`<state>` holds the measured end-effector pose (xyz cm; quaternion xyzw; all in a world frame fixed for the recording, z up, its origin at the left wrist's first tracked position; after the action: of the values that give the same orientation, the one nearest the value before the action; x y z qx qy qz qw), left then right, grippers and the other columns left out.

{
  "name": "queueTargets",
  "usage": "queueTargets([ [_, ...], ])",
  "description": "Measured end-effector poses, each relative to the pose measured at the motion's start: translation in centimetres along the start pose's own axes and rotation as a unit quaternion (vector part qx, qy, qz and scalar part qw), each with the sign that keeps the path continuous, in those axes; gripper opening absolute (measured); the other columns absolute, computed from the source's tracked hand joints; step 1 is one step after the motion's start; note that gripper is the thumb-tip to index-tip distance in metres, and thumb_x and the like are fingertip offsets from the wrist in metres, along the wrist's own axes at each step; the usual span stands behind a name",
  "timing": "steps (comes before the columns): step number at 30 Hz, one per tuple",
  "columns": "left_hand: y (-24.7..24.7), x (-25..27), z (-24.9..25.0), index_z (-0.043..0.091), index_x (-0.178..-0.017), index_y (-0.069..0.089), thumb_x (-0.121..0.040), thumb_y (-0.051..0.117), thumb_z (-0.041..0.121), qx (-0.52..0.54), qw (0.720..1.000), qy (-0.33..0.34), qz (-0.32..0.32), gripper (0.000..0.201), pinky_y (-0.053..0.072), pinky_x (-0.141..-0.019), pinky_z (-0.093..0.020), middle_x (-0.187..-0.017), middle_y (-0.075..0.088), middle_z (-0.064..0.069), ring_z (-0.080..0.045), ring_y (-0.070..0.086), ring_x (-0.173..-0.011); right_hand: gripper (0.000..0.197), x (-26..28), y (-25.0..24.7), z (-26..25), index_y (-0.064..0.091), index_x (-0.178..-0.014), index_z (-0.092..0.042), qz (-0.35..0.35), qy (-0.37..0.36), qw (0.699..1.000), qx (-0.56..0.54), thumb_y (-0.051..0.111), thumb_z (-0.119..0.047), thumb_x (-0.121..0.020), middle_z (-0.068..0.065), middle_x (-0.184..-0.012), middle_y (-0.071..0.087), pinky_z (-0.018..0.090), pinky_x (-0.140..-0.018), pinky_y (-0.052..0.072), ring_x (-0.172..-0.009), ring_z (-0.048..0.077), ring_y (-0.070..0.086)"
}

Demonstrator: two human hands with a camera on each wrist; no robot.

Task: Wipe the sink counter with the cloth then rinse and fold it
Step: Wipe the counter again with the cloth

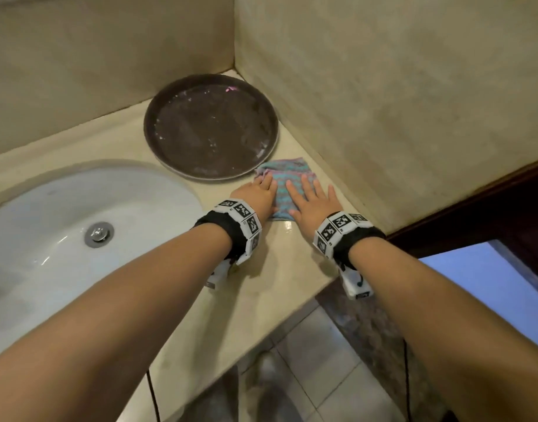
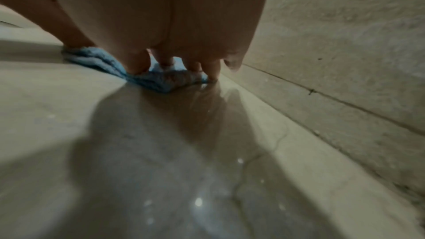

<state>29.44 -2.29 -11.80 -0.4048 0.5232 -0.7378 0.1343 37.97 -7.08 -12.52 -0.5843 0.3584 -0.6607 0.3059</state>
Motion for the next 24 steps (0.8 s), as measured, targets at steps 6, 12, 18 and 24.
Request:
queueTargets([
  [6,-1.1,-2.1,0.7,0.001,-0.148,0.005,-0.098,0.037,0.025,-0.027,1.000,0.011,0.012,0.064,0.017,-0.119,-0.035,-0.158,0.002,-0.017,-0.026,0.009,-0.147,0.058,-1.2,-1.3,1.2,-0.014,-0.149,-0.023,0.023,0.039,0.996,0.082,0.012,-0.042,-0.100,0.012,-0.159,-0.010,0.054,-0.117,-0.010,-0.148,0.029,-0.004],
  [12,-1.4,-3.6,0.7,-0.003,-0.147,0.002,-0.099,0.033,0.021,-0.046,0.999,0.008,0.013,0.062,0.014,-0.120,-0.034,-0.157,0.003,-0.021,-0.028,0.011,-0.146,0.059,-2.2,-1.8,1.8,-0.017,-0.148,-0.022,0.004,0.059,0.990,0.128,0.007,-0.044,-0.099,0.013,-0.158,-0.011,0.055,-0.116,-0.012,-0.148,0.028,-0.005],
  [18,-2.0,-3.2,1.4,0.001,-0.148,0.004,-0.098,0.038,0.029,-0.061,0.998,0.034,0.002,0.067,0.013,-0.119,-0.035,-0.158,0.003,-0.017,-0.027,0.010,-0.147,0.060,-1.3,-1.0,2.1,-0.018,-0.148,-0.020,-0.002,0.074,0.988,0.138,0.007,-0.045,-0.099,0.015,-0.158,-0.009,0.051,-0.116,-0.014,-0.148,0.030,-0.001],
  [24,-0.7,-1.5,3.9,0.005,-0.148,0.004,-0.098,0.039,0.029,-0.033,0.998,0.052,-0.012,0.066,0.015,-0.118,-0.038,-0.159,-0.001,-0.012,-0.024,0.008,-0.147,0.061,1.4,1.0,3.3,-0.019,-0.147,-0.020,-0.016,0.080,0.989,0.123,0.007,-0.046,-0.099,0.016,-0.158,-0.011,0.050,-0.118,-0.012,-0.148,0.031,-0.002],
])
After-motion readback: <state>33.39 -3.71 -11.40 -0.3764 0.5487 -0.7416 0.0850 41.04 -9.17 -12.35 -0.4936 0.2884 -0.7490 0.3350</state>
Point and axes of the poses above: each hand's wrist, its own x-axis away from the middle knuckle, its own y-axis out of the palm, z = x × y, the point moved 9 cm from there along -x, towards the middle knuckle
